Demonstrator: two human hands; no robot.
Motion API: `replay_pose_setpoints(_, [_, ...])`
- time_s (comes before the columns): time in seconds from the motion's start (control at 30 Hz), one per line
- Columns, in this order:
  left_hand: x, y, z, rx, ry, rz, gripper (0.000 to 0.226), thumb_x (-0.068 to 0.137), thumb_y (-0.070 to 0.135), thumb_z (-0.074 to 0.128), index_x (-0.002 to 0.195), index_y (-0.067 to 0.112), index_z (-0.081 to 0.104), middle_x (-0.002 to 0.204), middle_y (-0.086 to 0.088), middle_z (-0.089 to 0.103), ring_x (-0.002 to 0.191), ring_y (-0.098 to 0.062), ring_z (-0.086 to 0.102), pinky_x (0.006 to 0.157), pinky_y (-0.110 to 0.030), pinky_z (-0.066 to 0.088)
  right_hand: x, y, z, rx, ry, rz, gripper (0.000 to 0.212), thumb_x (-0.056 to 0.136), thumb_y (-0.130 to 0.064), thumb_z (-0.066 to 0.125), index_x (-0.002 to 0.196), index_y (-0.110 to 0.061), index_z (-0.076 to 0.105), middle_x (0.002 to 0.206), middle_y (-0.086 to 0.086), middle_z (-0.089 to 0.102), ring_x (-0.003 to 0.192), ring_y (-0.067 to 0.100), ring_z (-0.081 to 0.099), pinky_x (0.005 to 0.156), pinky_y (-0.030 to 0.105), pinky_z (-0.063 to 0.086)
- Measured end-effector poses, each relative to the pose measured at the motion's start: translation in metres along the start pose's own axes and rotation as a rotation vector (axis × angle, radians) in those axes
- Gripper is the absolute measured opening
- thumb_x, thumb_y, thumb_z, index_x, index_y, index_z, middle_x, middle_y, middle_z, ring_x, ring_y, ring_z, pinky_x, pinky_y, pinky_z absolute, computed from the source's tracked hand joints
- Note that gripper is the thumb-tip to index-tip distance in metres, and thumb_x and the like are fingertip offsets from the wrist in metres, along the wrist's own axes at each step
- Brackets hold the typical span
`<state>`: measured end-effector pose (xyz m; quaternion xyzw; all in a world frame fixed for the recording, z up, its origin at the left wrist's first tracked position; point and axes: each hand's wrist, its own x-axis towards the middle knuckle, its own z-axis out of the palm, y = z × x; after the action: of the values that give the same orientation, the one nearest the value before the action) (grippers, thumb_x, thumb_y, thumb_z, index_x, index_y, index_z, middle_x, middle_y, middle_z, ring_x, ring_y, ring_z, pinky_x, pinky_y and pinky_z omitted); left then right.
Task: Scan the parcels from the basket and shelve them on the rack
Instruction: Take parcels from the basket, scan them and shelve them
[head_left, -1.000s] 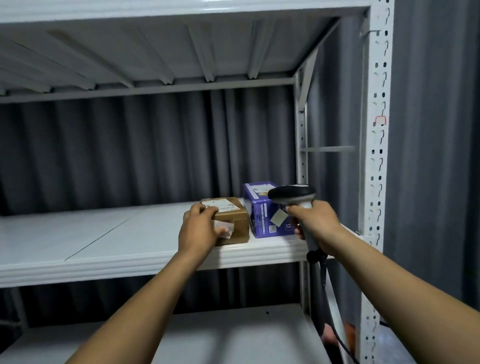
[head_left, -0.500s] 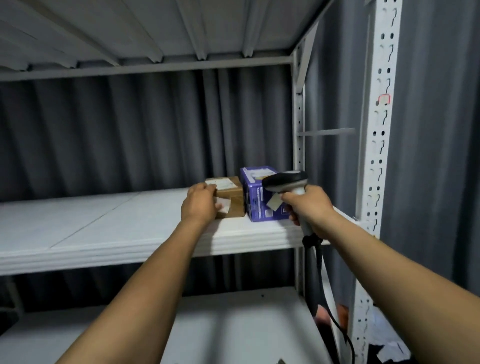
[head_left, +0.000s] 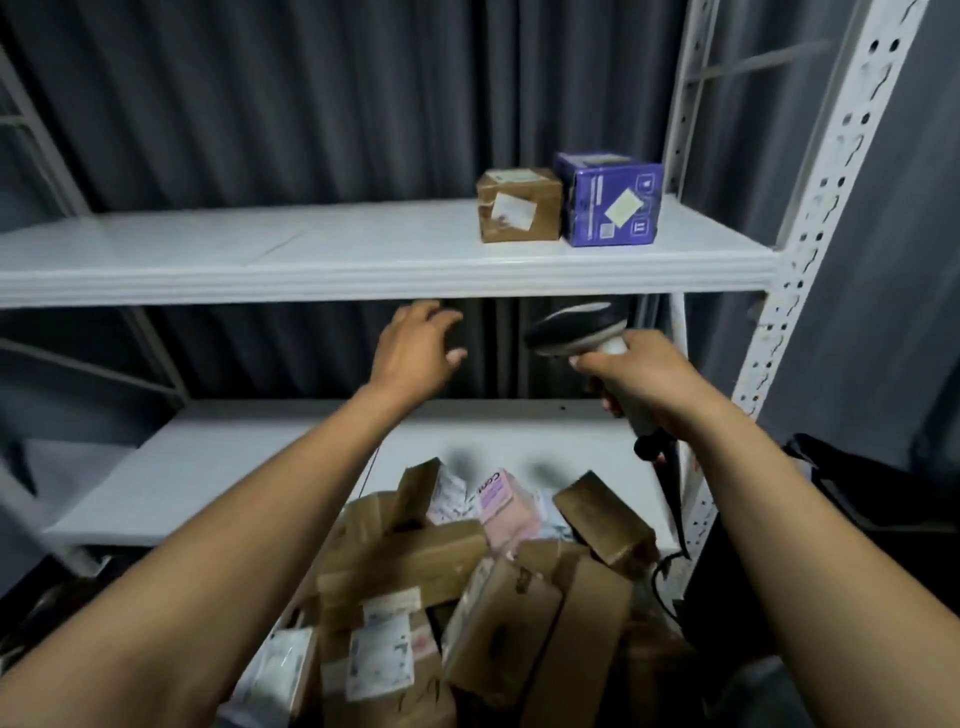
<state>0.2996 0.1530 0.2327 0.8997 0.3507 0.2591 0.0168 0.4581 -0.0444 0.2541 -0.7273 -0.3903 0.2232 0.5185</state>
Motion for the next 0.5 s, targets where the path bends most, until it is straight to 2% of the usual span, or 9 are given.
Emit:
replay_pose_setpoints(0.07, [-0.044,-0.016,0.019,-0.015,-0.117,-0.053,0.052,0.087,0.033,0.067,0.135,0.019,0.054,0.142,-0.009,0.046,0.130,-0.030,0.040,0.108,-0.035,0.032,-0.019,0.018,0.016,0.005,-0.053,0.043,0.011,0.088,-0.013,0.067,0.092,-0.002,0.065,0.065,0.009,0.060,0.043,0.017,0.047,0.042,0.023,0.039])
replay_pose_setpoints(0.13, [-0.088,-0.028,0.035,-0.069,-0.237,-0.101,0.050,0.087,0.034,0.067,0.132,0.016,0.056,0.138,-0.009,0.051,0.127,-0.029,0.045,0.105,-0.033,0.036,-0.035,0.035,0.029,-0.028,-0.097,0.058,0.013,0.087,-0.014,0.068,0.092,-0.002,0.065,0.067,0.009,0.063,0.043,0.016,0.048,0.045,0.026,0.041])
replay_pose_setpoints(0.23, [-0.150,-0.036,0.063,-0.234,-0.384,-0.162,0.043,0.085,0.032,0.070,0.124,0.016,0.062,0.123,-0.004,0.063,0.114,-0.024,0.058,0.089,-0.025,0.043,-0.055,0.063,0.042,-0.145,-0.123,0.074,0.014,0.081,-0.022,0.073,0.084,-0.009,0.068,0.060,0.002,0.067,0.044,0.016,0.055,0.051,0.030,0.046])
replay_pose_setpoints(0.33, [-0.195,-0.028,0.089,-0.416,-0.559,-0.227,0.059,0.081,0.043,0.072,0.134,0.025,0.053,0.131,0.007,0.059,0.117,-0.014,0.057,0.097,-0.028,0.046,-0.073,0.087,0.050,-0.148,-0.141,0.125,0.017,0.079,-0.022,0.073,0.076,-0.007,0.065,0.051,0.006,0.063,0.044,0.021,0.054,0.049,0.030,0.044])
replay_pose_setpoints(0.4, [-0.211,-0.020,0.106,-0.456,-0.616,-0.218,0.065,0.080,0.043,0.074,0.138,0.024,0.050,0.135,0.005,0.056,0.119,-0.013,0.055,0.099,-0.024,0.043,-0.083,0.098,0.053,-0.135,-0.144,0.163,0.017,0.079,-0.022,0.073,0.080,-0.007,0.065,0.055,0.009,0.063,0.045,0.024,0.054,0.048,0.030,0.044])
replay_pose_setpoints(0.5, [-0.226,-0.008,0.124,-0.457,-0.702,-0.216,0.081,0.078,0.047,0.074,0.147,0.026,0.036,0.145,0.002,0.047,0.128,-0.015,0.048,0.100,-0.021,0.040,-0.099,0.109,0.053,-0.077,-0.153,0.229,0.012,0.085,-0.015,0.071,0.092,-0.007,0.066,0.055,0.003,0.060,0.043,0.019,0.050,0.042,0.025,0.042])
